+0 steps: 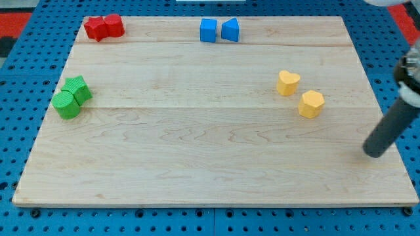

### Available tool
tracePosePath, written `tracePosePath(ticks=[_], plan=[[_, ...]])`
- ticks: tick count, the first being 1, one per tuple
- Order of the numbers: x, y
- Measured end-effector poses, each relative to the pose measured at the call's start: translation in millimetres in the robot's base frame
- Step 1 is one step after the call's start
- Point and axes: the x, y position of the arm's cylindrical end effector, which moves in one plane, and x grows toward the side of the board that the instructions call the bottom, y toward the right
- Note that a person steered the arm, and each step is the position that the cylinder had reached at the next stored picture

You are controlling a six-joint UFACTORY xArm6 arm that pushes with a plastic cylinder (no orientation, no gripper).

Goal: Place yellow hexagon right to yellow heart

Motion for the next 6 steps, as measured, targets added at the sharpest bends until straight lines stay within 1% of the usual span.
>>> tracePosePath(ticks=[1,2,3,4,5,6], plan=[[-33,-32],[-62,-46],[-52,-76],[-67,-84],[-85,-84],[-86,-75]])
